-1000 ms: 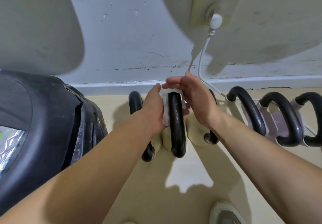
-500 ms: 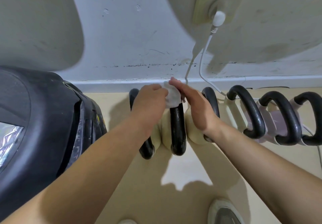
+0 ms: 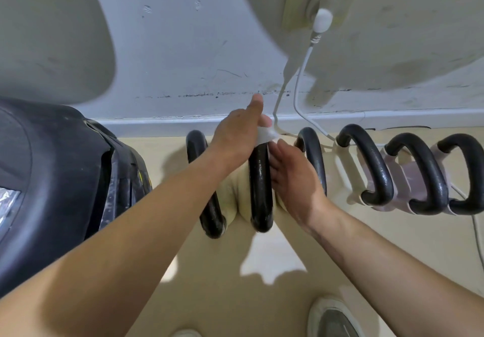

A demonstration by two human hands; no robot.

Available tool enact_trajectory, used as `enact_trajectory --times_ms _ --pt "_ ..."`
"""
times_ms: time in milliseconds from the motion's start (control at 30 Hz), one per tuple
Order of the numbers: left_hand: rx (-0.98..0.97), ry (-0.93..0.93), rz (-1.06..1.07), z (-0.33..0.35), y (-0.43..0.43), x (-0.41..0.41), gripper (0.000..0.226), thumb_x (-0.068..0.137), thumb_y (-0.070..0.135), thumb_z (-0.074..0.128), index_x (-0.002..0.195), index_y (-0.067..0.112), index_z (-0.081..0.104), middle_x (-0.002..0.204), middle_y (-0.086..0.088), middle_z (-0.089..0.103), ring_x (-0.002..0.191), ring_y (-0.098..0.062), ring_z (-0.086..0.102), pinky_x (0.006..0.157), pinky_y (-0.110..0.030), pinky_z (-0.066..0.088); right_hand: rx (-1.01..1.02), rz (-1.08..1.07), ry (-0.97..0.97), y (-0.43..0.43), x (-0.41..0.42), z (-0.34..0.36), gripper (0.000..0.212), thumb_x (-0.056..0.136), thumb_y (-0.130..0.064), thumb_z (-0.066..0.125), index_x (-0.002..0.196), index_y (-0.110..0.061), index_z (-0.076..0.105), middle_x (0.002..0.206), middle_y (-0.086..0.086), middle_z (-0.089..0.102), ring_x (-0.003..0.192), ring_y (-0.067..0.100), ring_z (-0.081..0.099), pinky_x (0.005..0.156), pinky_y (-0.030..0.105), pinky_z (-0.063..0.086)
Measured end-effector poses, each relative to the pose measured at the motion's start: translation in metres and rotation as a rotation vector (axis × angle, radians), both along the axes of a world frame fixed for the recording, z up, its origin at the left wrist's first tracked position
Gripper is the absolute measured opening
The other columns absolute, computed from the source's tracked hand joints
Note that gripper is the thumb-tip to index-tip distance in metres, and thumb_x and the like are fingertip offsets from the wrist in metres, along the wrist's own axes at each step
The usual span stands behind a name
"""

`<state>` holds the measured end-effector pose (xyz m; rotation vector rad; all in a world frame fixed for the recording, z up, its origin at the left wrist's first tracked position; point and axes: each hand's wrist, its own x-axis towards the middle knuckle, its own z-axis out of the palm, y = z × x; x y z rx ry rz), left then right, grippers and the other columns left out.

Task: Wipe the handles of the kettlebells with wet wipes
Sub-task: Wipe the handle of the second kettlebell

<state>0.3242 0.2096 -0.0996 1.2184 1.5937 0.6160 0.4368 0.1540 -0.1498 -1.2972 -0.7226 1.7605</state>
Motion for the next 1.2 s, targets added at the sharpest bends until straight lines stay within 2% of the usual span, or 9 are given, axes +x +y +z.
enact_trajectory --times_ms 133,300,500,633,700,800,967,1067,1200 --pt "0.125 0.099 -0.052 -0.008 -0.003 -0.003 0.061 0.104 0.055 0.025 0.102 0.022 0.076 0.112 0.009 0.071 0.103 -0.006 0.060 0.089 -0.022 0.039 -0.141 0.041 0.102 0.014 0.007 0.010 0.064 0.104 -0.051 0.030 0.130 -0.004 0.065 0.127 0.019 0.070 0.115 0.028 0.067 0.102 0.038 0.047" --pt "0.191 0.320 -0.205 -0.009 -0.008 0.000 0.066 0.105 0.053 0.020 0.107 0.008 0.068 0.109 -0.006 0.069 0.105 -0.024 0.060 0.092 -0.039 0.043 -0.180 0.064 0.143 0.037 0.006 0.023 0.081 0.097 -0.063 0.032 0.116 0.009 0.065 0.083 0.015 0.056 0.070 0.025 0.055 0.069 0.035 0.043" --pt "0.179 0.422 -0.284 0.001 -0.002 -0.011 0.075 0.102 0.060 0.014 0.116 0.012 0.071 0.119 -0.010 0.069 0.113 -0.026 0.058 0.083 -0.032 0.034 -0.153 -0.059 0.110 0.015 0.009 0.010 0.065 0.097 -0.054 0.039 0.127 -0.003 0.067 0.116 0.013 0.076 0.114 0.029 0.070 0.104 0.040 0.051" --pt "0.335 0.576 -0.395 0.010 -0.018 -0.010 0.068 0.104 0.055 0.012 0.097 0.019 0.070 0.087 -0.003 0.069 0.089 -0.022 0.058 0.071 -0.028 0.023 -0.128 -0.098 0.182 0.006 0.010 0.009 0.060 0.101 -0.045 0.036 0.128 -0.001 0.066 0.119 0.018 0.074 0.115 0.030 0.069 0.109 0.041 0.048" --pt "0.306 0.531 -0.374 0.007 -0.017 -0.005 0.064 0.104 0.054 0.014 0.069 0.019 0.055 0.067 0.003 0.056 0.070 -0.015 0.052 0.069 -0.031 0.026 -0.134 -0.040 0.204 0.015 0.008 0.019 0.067 0.101 -0.049 0.034 0.128 0.004 0.064 0.113 0.019 0.073 0.101 0.028 0.070 0.096 0.039 0.052" --pt "0.169 0.439 -0.264 0.001 -0.002 0.002 0.065 0.104 0.057 0.015 0.068 0.017 0.052 0.070 0.002 0.054 0.067 -0.012 0.049 0.066 -0.033 0.031 -0.150 0.017 0.172 0.028 0.005 0.029 0.077 0.099 -0.056 0.032 0.125 0.009 0.063 0.093 0.017 0.068 0.076 0.024 0.066 0.076 0.035 0.050" --pt "0.023 0.328 -0.084 -0.006 0.000 -0.002 0.066 0.102 0.062 0.016 0.088 0.014 0.059 0.089 0.001 0.059 0.093 -0.022 0.053 0.083 -0.034 0.033 -0.048 0.001 -0.085 0.010 0.010 0.025 0.058 0.097 -0.056 0.043 0.127 -0.015 0.071 0.110 0.003 0.079 0.106 0.014 0.073 0.095 0.028 0.051" --pt "-0.068 0.125 0.064 -0.009 -0.005 -0.010 0.074 0.092 0.070 0.024 0.096 0.011 0.068 0.100 -0.004 0.071 0.098 -0.022 0.065 0.098 -0.037 0.044 0.107 0.041 -0.231 -0.005 0.009 0.022 0.039 0.096 -0.057 0.043 0.108 -0.043 0.077 0.118 -0.002 0.075 0.118 0.006 0.065 0.108 0.028 0.041" --pt "-0.151 -0.131 0.280 -0.001 -0.015 -0.013 0.037 0.100 0.045 0.048 0.084 0.016 0.064 0.081 0.001 0.073 0.082 -0.014 0.071 0.096 -0.039 0.054 0.198 0.162 -0.161 0.000 0.002 0.017 0.037 0.105 -0.053 0.040 0.118 -0.045 0.073 0.128 -0.022 0.069 0.130 -0.005 0.054 0.121 0.037 0.027"
